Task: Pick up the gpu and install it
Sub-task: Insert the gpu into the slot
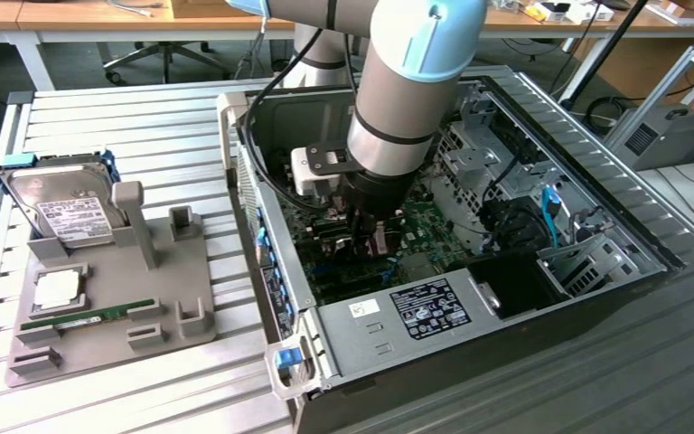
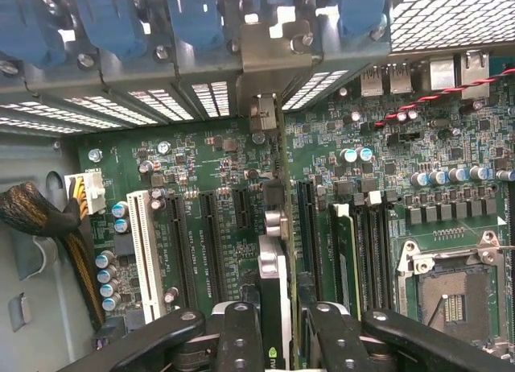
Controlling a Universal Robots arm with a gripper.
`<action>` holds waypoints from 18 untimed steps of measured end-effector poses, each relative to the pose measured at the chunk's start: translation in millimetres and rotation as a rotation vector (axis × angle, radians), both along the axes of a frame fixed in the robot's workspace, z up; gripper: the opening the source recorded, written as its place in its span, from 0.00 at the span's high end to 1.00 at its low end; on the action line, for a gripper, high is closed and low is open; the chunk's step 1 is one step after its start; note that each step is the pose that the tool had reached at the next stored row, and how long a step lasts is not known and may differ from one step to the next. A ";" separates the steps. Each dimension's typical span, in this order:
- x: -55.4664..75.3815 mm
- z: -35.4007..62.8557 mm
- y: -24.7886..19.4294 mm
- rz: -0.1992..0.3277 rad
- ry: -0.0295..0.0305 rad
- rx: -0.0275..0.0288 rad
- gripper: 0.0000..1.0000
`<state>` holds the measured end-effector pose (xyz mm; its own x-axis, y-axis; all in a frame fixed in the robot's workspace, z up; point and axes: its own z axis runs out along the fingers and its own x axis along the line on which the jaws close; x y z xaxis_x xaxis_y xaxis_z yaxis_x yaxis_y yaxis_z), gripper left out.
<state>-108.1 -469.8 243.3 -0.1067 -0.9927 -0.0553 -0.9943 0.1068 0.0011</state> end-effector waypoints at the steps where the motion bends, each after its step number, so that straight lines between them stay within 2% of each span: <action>1: 0.0 0.0 0.0 0.000 0.0000 0.0000 0.73; 12: 0.0 0.0 0.0 0.000 0.0000 0.0001 0.73; 14: -0.2 -0.7 0.1 -0.001 -0.0004 0.0025 0.73; 16: -0.1 -0.1 0.0 0.000 -0.0002 0.0014 0.64; 17: 0.0 -0.1 0.0 0.000 -0.0001 0.0013 0.64; 18: 0.0 0.0 0.0 0.000 0.0000 0.0013 0.57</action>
